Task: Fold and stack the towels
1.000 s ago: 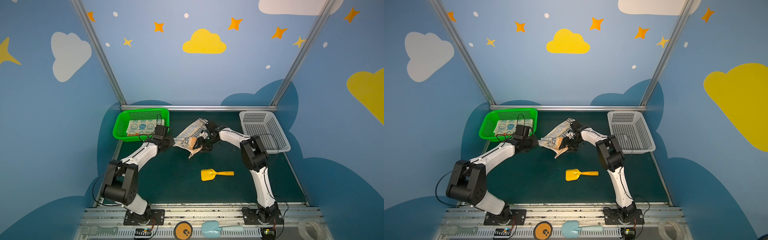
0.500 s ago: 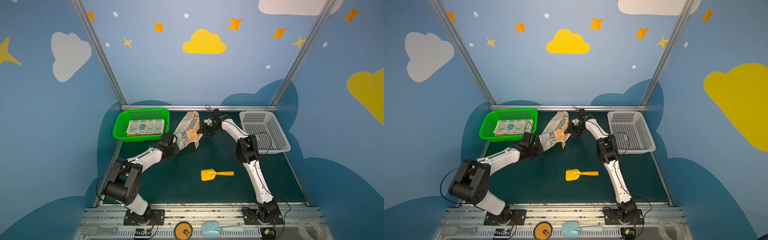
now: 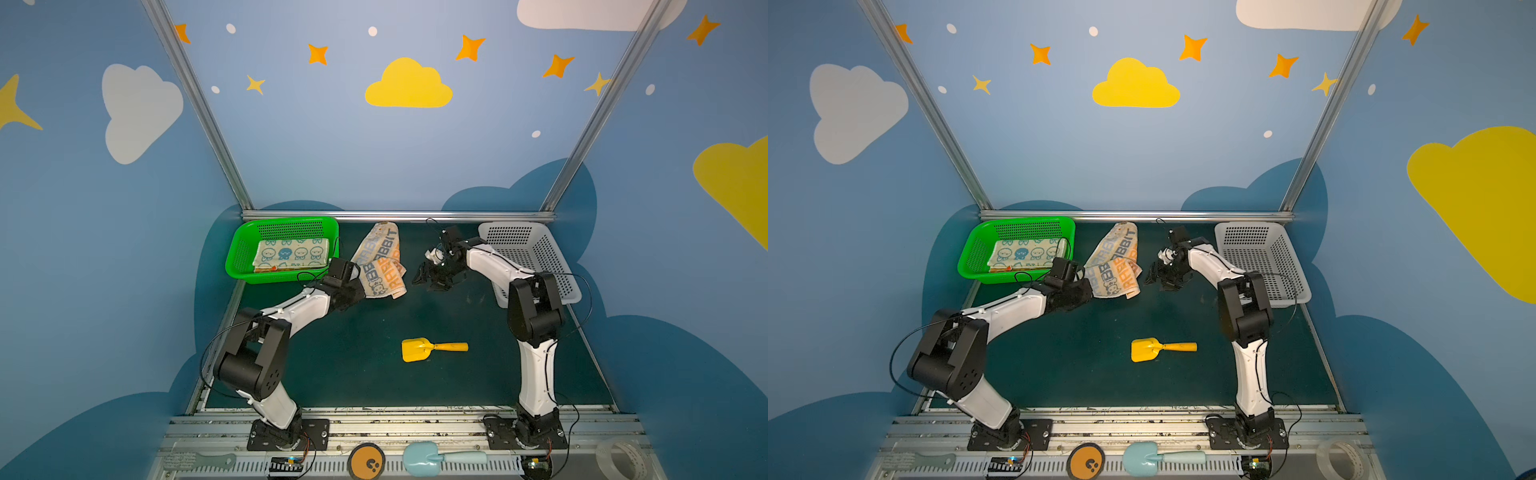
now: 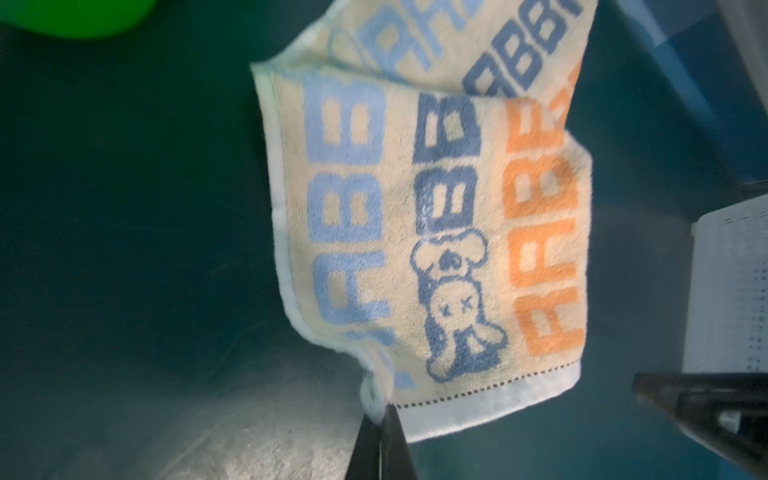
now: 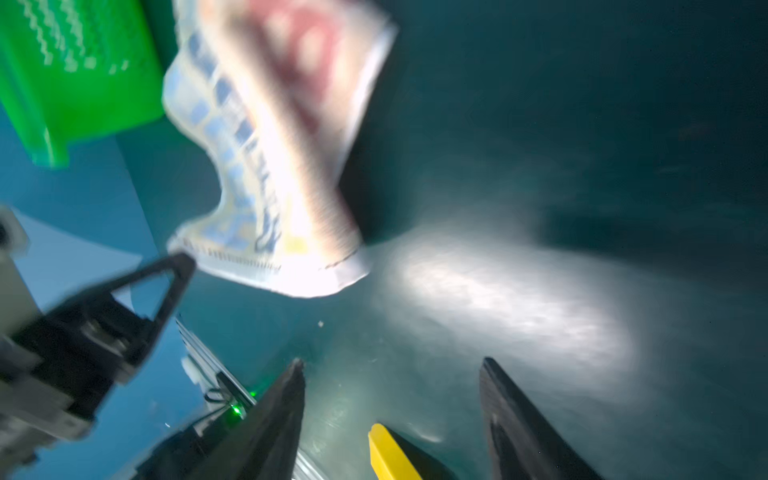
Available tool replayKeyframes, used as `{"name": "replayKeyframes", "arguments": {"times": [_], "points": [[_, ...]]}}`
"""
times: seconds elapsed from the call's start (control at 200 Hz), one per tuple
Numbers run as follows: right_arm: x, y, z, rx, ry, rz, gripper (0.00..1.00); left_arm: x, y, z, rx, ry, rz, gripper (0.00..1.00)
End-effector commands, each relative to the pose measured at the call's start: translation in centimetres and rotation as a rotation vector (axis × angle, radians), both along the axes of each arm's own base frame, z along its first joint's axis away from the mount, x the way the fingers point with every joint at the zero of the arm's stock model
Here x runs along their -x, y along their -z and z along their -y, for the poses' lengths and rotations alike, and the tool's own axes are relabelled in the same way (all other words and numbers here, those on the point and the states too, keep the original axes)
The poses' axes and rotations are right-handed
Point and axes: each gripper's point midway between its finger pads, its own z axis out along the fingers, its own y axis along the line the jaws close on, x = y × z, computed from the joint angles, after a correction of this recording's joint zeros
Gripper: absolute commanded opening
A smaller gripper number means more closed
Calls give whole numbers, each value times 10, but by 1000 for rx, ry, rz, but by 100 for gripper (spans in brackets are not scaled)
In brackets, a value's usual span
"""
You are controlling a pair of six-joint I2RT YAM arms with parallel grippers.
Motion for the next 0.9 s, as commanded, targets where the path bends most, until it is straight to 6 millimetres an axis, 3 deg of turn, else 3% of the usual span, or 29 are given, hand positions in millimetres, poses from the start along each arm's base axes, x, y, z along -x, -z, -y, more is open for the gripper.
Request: {"name": "replayKeyframes", "arguments": {"times": [0.0,0.295,0.486,0.661,0.826,0.896], "points": [[9,14,-22,-18,-77,48,66,-4,-26,-9,1,-5,43,3],[10,38,-62,5,-98,91,68,-6,-48,-20,16,-28,83,3],[3,53,-71,79,-49,131,65,-8,-50,-19,20,-26,86,3],[-7,58,-79,125,-3,200,49,-10,-54,-20,27,-35,92,3],[-19,64,-61,247,37,216,13,-10,-59,-25,22,-41,98,3],[-23,61,-47,297,43,231,4,-10,-60,-28,16,-43,101,3]]}}
